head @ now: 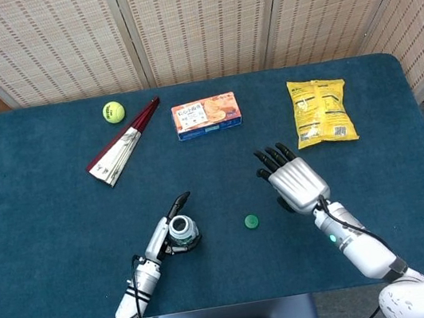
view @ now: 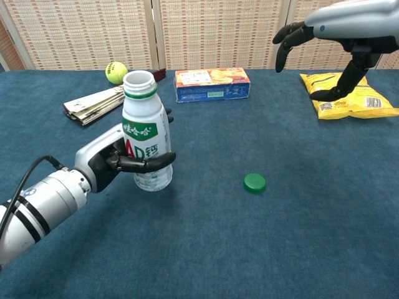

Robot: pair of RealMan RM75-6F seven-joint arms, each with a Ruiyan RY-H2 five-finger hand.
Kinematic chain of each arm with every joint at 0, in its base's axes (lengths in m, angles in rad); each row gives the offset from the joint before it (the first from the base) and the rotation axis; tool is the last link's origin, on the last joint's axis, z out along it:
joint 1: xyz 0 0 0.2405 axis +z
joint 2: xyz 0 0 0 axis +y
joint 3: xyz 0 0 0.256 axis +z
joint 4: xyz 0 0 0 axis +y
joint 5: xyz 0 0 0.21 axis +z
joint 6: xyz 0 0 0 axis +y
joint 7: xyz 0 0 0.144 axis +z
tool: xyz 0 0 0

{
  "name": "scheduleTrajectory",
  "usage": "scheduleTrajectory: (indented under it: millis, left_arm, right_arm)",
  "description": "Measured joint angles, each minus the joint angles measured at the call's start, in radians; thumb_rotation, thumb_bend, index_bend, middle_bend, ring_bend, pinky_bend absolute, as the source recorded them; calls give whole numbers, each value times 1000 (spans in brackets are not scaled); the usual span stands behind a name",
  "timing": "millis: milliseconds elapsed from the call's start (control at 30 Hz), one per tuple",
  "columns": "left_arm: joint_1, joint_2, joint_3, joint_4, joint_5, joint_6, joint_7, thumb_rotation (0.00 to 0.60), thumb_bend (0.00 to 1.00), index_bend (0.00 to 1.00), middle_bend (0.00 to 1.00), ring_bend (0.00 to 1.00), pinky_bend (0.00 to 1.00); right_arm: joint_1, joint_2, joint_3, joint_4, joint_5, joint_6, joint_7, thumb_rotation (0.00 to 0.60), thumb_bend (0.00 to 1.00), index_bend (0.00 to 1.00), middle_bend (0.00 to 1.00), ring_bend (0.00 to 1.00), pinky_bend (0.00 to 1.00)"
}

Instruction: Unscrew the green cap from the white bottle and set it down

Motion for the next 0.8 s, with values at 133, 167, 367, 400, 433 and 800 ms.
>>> scheduleTrajectory:
  millis: [133,167,367,400,433,800]
  left_arm:
    - [3,-2,-3,-17,-40,-22,20,600,368,0,0,0,0]
    - [4,-2,-4,-21,-49,-27,29,600,395,0,0,0,0]
    - [2,-2,-2,-34,-49,-31,47,600,330,0,0,0,0]
    - [1,0,0,-33,-45,-30,41,600,324,0,0,0,0]
    - [0,2,2,-32,-42,-32,36,600,323,0,0,0,0]
    - [-22,103,-29,-185,-208,-183,190,600,360,0,0,0,0]
  right_arm:
    - [-7,6,6,-5,-2,-6,1,600,255,252,0,0,2]
    - [-8,7,7,-6,-2,-8,1,600,255,252,0,0,2]
    - [-18,16,14,-10,-3,-13,0,600,255,246,0,0,2]
    - [-19,16,15,-10,-3,-14,0,600,255,242,0,0,2]
    - [-21,17,16,-10,-2,-16,0,600,255,240,0,0,2]
    - [-34,25,20,-1,6,-43,14,600,255,157,0,0,0]
